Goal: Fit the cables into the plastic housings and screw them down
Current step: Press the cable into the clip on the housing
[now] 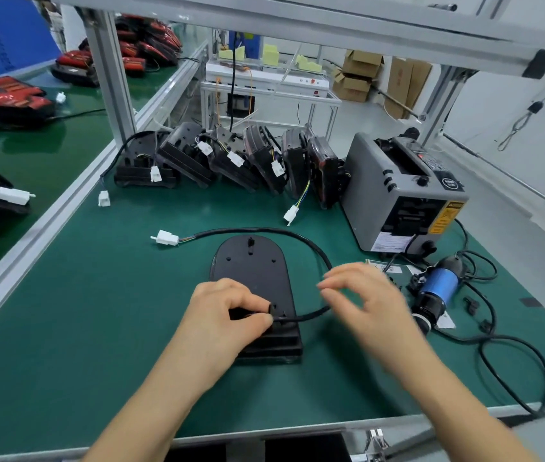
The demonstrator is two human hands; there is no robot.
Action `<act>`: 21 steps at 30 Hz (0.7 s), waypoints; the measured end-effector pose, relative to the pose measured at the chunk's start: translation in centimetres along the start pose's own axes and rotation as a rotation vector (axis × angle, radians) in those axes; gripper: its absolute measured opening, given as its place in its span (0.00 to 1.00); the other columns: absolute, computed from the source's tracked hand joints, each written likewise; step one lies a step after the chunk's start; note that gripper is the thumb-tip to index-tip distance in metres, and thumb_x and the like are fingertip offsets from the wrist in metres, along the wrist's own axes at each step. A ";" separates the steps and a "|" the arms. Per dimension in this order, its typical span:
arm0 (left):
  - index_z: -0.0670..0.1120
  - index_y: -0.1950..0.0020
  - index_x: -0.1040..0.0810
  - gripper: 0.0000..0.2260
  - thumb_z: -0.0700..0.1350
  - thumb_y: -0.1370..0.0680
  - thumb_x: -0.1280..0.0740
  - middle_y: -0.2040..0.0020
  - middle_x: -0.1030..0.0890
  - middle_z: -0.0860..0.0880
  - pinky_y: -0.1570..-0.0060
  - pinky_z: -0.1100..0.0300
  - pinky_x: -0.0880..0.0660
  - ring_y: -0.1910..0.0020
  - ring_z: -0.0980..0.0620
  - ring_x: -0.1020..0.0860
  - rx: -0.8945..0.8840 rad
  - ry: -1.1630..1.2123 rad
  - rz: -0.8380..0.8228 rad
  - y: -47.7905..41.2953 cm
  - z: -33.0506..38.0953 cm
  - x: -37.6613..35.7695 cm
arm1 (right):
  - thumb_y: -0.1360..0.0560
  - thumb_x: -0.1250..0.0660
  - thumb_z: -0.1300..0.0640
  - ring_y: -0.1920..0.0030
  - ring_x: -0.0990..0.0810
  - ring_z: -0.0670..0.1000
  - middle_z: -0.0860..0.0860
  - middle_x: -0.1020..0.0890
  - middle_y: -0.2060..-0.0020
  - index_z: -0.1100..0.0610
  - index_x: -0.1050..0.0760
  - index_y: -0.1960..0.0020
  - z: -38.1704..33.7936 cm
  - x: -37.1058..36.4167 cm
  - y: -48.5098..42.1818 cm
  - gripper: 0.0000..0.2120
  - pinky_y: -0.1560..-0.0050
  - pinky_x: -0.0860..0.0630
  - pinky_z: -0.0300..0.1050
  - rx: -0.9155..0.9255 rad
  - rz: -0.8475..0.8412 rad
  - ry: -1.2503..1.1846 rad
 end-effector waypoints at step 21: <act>0.55 0.64 0.19 0.08 0.43 0.29 0.26 0.54 0.22 0.57 0.52 0.83 0.42 0.44 0.67 0.34 -0.008 -0.004 0.011 -0.1 -0.3 -0.1 | 0.27 0.38 0.51 0.46 0.28 0.51 0.44 0.20 0.60 0.46 0.22 0.56 7.6 5.1 -3.0 0.06 0.51 0.35 0.46 -0.337 -0.269 1.050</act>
Point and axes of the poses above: each hand's wrist, its own y-axis away from the middle knuckle, its own x-axis out of the back of the hand, z = x × y, the point moved 1 cm from there along -y, towards the middle knuckle
